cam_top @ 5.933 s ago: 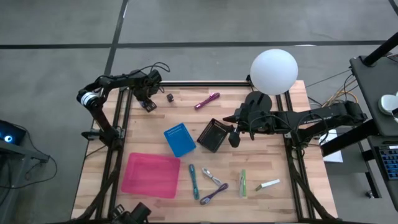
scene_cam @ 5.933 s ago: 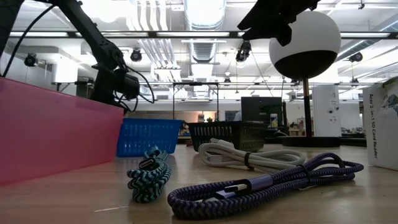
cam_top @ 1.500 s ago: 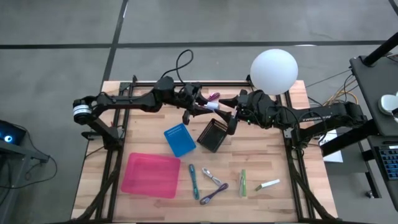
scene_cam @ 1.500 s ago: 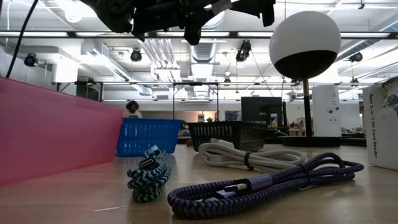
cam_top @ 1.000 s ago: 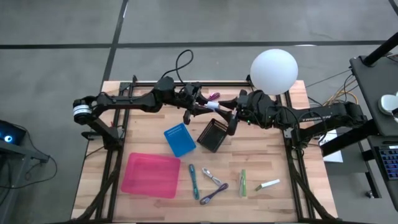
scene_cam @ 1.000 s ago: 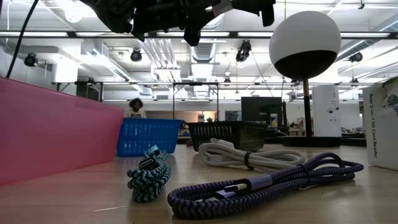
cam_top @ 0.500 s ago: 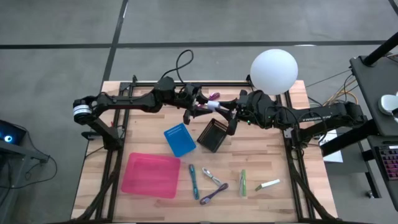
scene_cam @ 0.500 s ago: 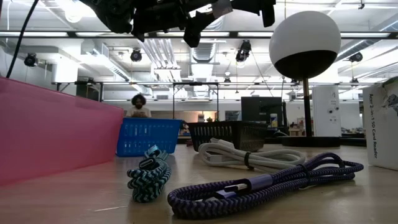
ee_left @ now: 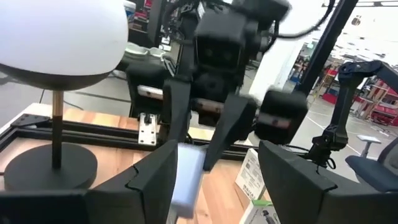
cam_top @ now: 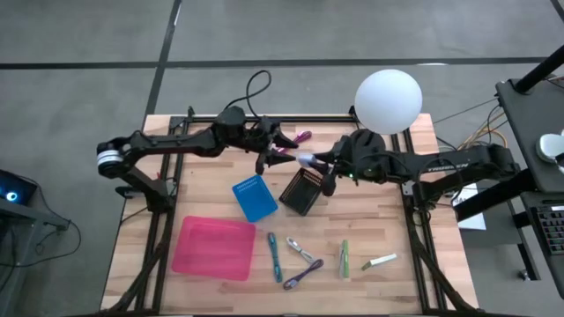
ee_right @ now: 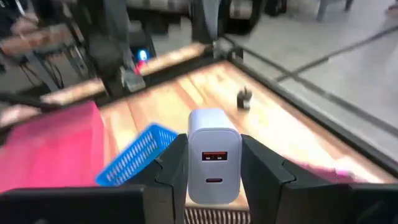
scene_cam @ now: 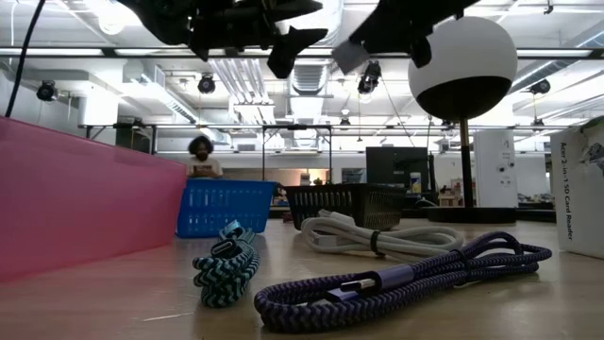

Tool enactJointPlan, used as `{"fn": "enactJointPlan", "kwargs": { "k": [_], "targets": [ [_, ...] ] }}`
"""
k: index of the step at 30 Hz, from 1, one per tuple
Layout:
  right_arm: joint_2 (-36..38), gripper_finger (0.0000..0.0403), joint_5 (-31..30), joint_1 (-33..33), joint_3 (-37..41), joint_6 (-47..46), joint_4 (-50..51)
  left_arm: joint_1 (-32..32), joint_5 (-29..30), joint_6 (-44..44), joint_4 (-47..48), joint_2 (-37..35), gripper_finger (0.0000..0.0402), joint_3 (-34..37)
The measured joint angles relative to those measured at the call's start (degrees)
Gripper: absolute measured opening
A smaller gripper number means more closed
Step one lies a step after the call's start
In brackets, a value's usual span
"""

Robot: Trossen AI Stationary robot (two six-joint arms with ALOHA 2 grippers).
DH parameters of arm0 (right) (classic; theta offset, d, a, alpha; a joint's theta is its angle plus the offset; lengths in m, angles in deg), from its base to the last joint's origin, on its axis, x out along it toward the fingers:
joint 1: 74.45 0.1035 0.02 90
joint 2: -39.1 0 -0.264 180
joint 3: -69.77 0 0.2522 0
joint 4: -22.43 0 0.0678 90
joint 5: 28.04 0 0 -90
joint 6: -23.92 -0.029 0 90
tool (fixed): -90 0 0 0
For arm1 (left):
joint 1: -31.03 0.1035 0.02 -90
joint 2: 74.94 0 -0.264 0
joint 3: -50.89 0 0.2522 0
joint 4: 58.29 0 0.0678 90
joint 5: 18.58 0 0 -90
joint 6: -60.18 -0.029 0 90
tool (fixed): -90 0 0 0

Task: Pick and place items into bin
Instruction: Put the white charger adapter into the black bin

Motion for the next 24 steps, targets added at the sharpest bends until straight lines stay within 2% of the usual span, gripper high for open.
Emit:
{"fn": "enactJointPlan", "kwargs": {
  "k": [4, 14, 24],
  "targets": [
    [-2.3, 0.0102, 0.7, 0.0, 0.9, -1.3, 0.2, 0.0, 0.0, 0.0, 1.4, -0.7, 0.0208, 0.4],
    [-12.0, 0.0102, 6.6, 0.0, 2.5, -5.5, 0.7, 0.2, 0.1, 0.0, 3.1, -0.9, 0.0208, 0.5],
    [-17.6, 0.0102, 6.1, 0.0, 2.5, -7.0, 6.7, 0.3, 0.1, 0.0, 6.2, -1.1, 0.0209, 0.5]
  ]
}}
